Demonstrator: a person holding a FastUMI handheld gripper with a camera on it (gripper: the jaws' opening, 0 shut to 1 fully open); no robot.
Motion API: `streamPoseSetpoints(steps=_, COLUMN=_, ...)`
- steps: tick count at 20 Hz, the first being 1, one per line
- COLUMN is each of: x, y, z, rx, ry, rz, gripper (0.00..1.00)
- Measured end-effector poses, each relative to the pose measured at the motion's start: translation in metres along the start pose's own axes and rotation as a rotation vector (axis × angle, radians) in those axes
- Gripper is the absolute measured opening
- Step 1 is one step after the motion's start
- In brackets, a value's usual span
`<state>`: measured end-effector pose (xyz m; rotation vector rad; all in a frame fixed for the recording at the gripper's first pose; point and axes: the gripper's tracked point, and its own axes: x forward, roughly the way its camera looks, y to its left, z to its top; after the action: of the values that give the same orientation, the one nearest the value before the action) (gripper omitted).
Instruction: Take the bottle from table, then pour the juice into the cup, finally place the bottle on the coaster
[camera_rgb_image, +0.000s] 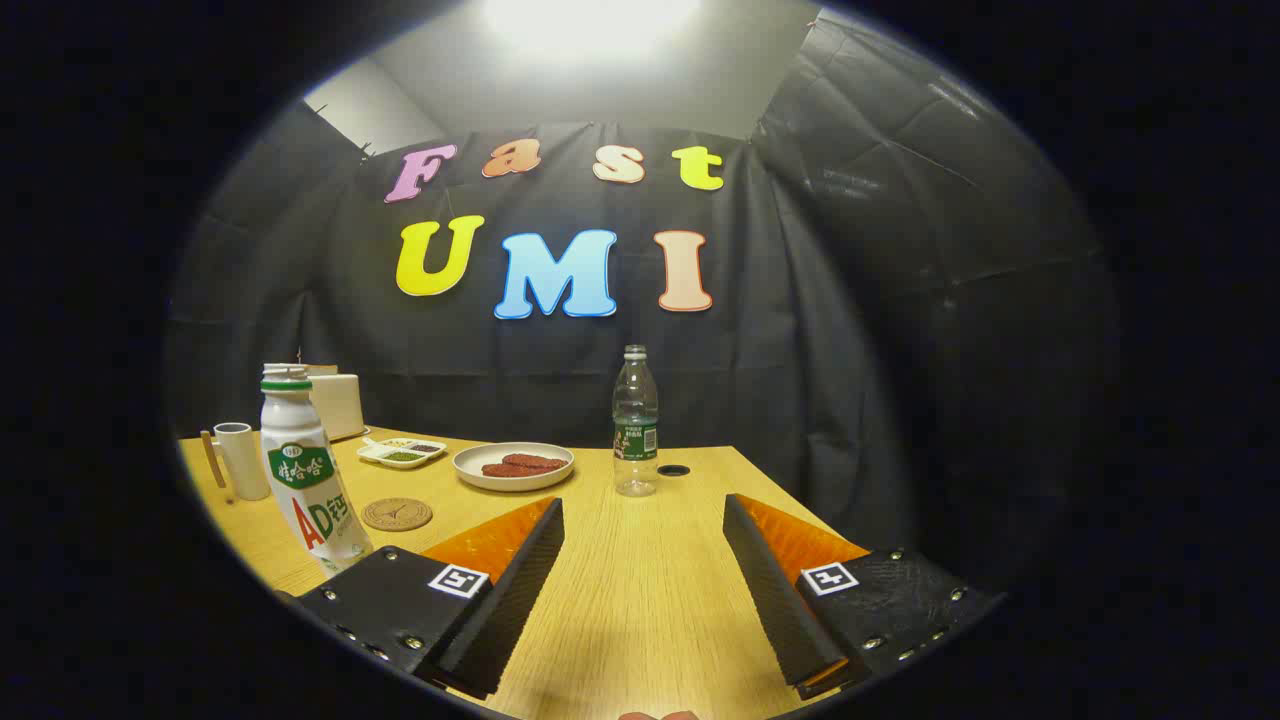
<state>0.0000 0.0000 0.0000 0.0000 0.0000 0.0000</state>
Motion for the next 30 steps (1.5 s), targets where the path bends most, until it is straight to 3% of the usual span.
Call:
streamPoseSetpoints(steps=4, x=0.009, y=-0.002, z=0.002, rx=-0.047, ry=-0.007, rz=-0.025, gripper=0.98)
streamPoseSetpoints(steps=9, x=0.018, y=-0.007, z=0.047, rx=-0.078, ry=-0.121, rz=-0.059, gripper=0.98)
streamPoseSetpoints(steps=14, x=-0.004, y=0.014, z=0.087, rx=-0.079, ry=-0.171, rz=-0.04, gripper=0.98)
streamPoseSetpoints(steps=17, x=-0.02, y=0.019, z=0.093, rx=-0.02, ry=-0.181, rz=-0.016, gripper=0.98)
streamPoseSetpoints(steps=30, x=-0.049, y=0.012, z=0.092, rx=-0.012, ry=-0.154, rz=-0.025, gripper=0.98)
